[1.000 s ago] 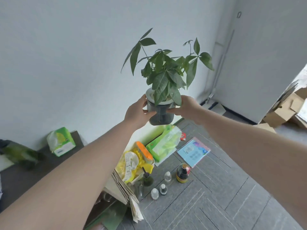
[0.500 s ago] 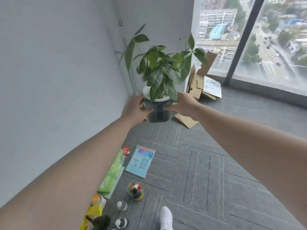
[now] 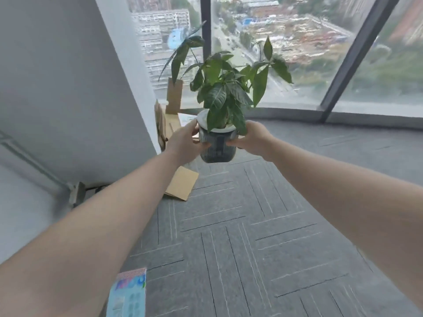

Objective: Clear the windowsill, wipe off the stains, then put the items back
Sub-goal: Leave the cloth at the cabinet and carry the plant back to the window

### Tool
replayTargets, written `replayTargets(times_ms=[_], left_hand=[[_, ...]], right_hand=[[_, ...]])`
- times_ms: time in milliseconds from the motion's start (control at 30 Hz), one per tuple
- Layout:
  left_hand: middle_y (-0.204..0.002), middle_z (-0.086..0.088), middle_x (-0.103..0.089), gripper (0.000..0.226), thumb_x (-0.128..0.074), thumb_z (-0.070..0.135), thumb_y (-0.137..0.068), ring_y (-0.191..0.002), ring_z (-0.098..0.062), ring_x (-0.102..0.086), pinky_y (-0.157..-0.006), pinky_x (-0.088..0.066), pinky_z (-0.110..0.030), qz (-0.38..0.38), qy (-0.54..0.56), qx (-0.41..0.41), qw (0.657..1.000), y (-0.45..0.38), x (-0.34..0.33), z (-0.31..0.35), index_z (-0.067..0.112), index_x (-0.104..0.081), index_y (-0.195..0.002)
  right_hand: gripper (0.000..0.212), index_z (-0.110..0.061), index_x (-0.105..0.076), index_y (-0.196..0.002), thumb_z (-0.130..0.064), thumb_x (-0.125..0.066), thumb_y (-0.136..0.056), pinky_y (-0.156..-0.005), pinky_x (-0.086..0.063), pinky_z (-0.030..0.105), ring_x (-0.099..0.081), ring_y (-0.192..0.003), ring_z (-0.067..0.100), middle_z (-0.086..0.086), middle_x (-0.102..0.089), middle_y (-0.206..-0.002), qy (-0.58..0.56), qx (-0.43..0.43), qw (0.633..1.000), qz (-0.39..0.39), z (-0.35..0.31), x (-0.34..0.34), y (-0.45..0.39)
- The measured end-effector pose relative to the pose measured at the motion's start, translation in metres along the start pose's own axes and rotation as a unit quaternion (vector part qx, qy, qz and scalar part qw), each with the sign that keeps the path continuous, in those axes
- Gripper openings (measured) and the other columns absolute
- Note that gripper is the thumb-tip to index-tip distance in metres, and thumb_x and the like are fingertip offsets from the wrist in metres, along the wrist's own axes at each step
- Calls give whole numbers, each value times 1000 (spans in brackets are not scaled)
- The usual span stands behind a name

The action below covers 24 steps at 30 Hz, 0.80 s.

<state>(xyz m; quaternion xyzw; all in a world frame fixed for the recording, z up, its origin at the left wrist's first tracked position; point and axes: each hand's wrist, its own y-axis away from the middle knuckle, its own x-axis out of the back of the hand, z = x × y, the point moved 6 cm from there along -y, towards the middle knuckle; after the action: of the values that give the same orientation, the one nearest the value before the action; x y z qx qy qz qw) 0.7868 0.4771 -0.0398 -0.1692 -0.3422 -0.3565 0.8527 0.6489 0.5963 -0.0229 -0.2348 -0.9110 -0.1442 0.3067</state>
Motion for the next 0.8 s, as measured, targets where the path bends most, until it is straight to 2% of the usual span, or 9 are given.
replayTargets(times_ms=[133,267,400,500,667,800], left_hand=[[-132,3,-60,61,-70,23,-85,-117,-17,-60,-96,-50,-39,-66,-2,-55,996,-88,-46,44,30,-44,-139],[-131,6,-61,60,-70,28,-84,-113,-16,-63,-94,-51,-36,-80,-24,-82,993,-181,-96,78,33,-45,-139],[-127,7,-63,56,-71,31,-83,-107,-16,-65,-95,-50,-37,-82,-22,-74,994,-278,-137,110,34,-50,-135],[-122,6,-67,55,-71,36,-82,-101,-18,-67,-93,-52,-42,-95,-37,-73,992,-352,-166,137,31,-50,-133],[-128,6,-63,57,-70,30,-84,-87,-16,-71,-91,-53,-40,-105,-24,-77,991,-454,-206,183,32,-46,-136],[-129,3,-63,58,-71,28,-84,-89,-16,-71,-93,-52,-40,-121,-20,-77,989,-541,-242,203,33,-47,-136]], right_hand=[[32,-18,-66,-113,-20,-74,-82,-78,-46,30,-60,-97,20,-2,-65,-108,-18,-42,998,38,48,62,-52],[31,-17,-66,-113,-21,-74,-83,-77,-44,29,-58,-94,20,-1,-65,-108,-31,-57,996,62,101,122,-118],[31,-17,-66,-113,-24,-73,-84,-77,-41,28,-55,-93,18,-2,-65,-108,-30,-50,996,67,146,184,-197],[30,-14,-68,-111,-25,-73,-83,-79,-46,31,-59,-97,23,2,-67,-111,-21,-57,996,70,173,232,-254],[35,-13,-69,-112,-27,-75,-81,-91,-51,38,-62,-102,26,5,-70,-110,-14,-72,993,91,213,307,-335],[39,-12,-67,-113,-27,-77,-79,-91,-52,40,-62,-103,27,6,-69,-111,-10,-95,990,104,250,356,-402]])
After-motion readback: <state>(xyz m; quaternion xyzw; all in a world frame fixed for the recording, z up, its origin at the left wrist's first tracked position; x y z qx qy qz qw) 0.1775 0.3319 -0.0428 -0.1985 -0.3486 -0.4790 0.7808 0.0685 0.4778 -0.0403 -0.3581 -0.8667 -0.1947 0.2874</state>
